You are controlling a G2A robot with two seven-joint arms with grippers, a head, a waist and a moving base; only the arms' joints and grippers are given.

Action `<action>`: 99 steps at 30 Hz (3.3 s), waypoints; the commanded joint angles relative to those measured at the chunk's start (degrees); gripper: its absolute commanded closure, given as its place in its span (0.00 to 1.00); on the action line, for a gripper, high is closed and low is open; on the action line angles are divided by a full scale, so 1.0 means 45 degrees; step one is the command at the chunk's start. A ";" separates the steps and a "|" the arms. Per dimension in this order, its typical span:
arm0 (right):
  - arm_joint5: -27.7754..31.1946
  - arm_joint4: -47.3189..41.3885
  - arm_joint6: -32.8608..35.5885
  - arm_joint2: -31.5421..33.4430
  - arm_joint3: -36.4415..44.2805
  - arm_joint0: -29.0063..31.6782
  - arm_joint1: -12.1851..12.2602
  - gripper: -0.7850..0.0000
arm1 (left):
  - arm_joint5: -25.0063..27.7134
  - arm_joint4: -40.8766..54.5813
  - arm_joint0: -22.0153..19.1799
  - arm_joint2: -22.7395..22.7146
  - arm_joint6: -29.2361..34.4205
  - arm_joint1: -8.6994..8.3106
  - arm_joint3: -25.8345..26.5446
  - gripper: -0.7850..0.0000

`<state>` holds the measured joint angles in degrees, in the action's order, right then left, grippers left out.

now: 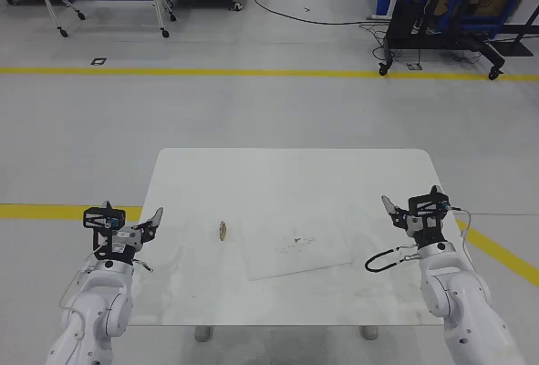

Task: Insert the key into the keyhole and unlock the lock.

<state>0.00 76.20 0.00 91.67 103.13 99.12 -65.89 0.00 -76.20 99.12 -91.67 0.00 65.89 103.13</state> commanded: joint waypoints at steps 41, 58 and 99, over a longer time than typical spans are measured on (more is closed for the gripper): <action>1.2662 -0.2279 0.4435 -0.5593 -0.6162 -0.6391 0.0063 0.10 | 0.0000 0.0000 0.0000 0.0000 0.0000 0.0000 0.0000 0.00; 1.0907 0.2465 0.1842 -0.7670 -0.6871 -0.7362 -0.0166 1.00 | 0.0000 0.0000 0.0000 0.0000 0.0000 0.0000 0.0000 0.00; 1.1978 -0.4051 -0.1150 -0.5345 -0.6326 -0.6305 0.0215 1.00 | 0.0000 0.0000 0.0000 0.0000 0.0000 0.0000 0.0000 0.00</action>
<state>52.78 63.37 -3.36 67.50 76.29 71.12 -64.74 0.00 -76.20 99.12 -91.67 0.00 65.89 103.13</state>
